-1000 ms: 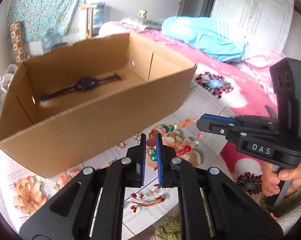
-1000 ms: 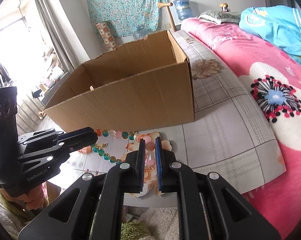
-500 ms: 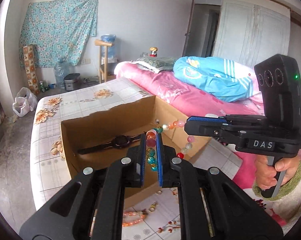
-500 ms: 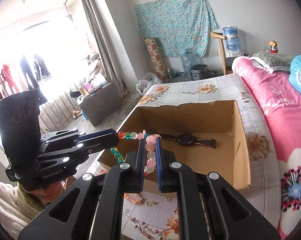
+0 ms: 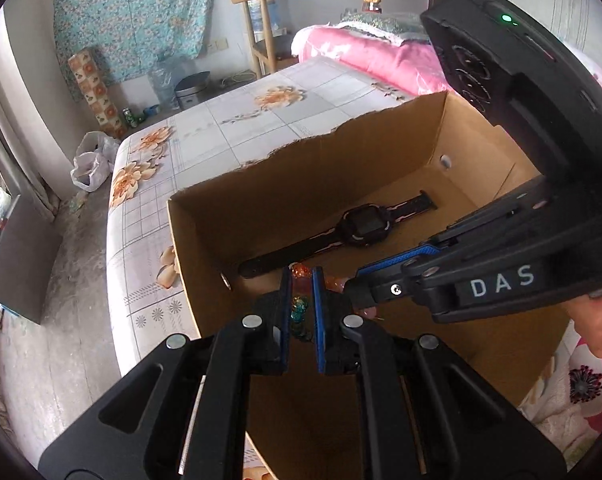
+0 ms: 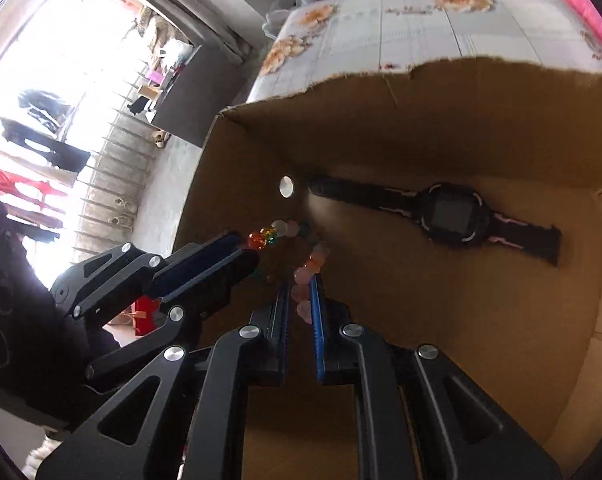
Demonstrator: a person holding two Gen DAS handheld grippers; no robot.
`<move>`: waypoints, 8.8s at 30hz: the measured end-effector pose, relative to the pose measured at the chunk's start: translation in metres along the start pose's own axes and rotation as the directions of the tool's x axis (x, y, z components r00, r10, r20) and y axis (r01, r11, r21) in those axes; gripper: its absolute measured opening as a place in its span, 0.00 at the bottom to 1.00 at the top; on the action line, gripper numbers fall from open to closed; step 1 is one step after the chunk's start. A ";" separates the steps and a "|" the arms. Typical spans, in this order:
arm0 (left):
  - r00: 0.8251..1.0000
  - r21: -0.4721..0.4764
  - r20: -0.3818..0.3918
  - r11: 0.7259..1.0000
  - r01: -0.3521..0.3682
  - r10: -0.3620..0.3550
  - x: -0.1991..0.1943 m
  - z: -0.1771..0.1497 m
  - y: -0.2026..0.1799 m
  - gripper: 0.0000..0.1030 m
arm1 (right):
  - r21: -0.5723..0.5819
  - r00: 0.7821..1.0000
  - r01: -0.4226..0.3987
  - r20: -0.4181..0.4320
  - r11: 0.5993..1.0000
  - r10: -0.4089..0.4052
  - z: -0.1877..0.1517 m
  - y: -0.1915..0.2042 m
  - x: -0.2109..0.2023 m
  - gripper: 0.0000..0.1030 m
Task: Organize jewelry
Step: 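Lower the beaded chain into the box beside the watch and open both tools, then withdraw both tools and move toward the orange beaded bracelet, then grasp the orange-pink beaded bracelet with the right tool and lift it, then lower the bracelet onto the flower cutout and open the right tool while the left tool approaches a gold charm, then close the left tool on the gold ladder charm, then carry the ladder charm over the box with the left tool while the right tool follows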
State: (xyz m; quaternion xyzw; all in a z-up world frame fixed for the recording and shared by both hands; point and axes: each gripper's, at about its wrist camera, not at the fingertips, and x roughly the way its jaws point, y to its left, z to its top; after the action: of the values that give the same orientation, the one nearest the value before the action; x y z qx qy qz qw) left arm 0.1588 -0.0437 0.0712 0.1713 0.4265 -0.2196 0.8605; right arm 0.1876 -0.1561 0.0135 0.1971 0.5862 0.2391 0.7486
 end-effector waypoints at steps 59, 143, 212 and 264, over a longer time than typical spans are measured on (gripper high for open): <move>0.977 -0.302 0.212 0.952 0.047 0.019 -0.067 -0.143 0.005 0.54 | 0.116 0.888 0.135 0.427 0.984 -0.173 -0.175 -0.062 -0.079 0.31; 0.987 -0.148 0.132 0.983 0.111 -0.092 -0.037 -0.207 -0.054 0.50 | -0.176 0.942 0.221 0.292 0.959 -0.163 -0.198 0.035 0.015 0.39; 0.989 -0.154 0.136 0.985 0.073 -0.052 -0.033 -0.197 -0.062 0.29 | 0.043 0.812 0.477 0.360 0.878 -0.459 -0.217 -0.043 -0.047 0.34; 0.986 -0.269 0.153 0.958 0.098 -0.058 -0.039 -0.199 -0.022 0.00 | -0.366 0.909 0.363 0.340 0.857 -0.240 -0.172 0.073 0.079 0.29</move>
State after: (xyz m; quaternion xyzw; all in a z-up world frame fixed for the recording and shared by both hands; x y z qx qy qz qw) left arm -0.0047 0.0425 -0.0147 0.0165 0.3962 -0.2039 0.8951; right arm 0.0270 -0.0483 -0.0469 -0.0323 0.4316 0.2078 0.8772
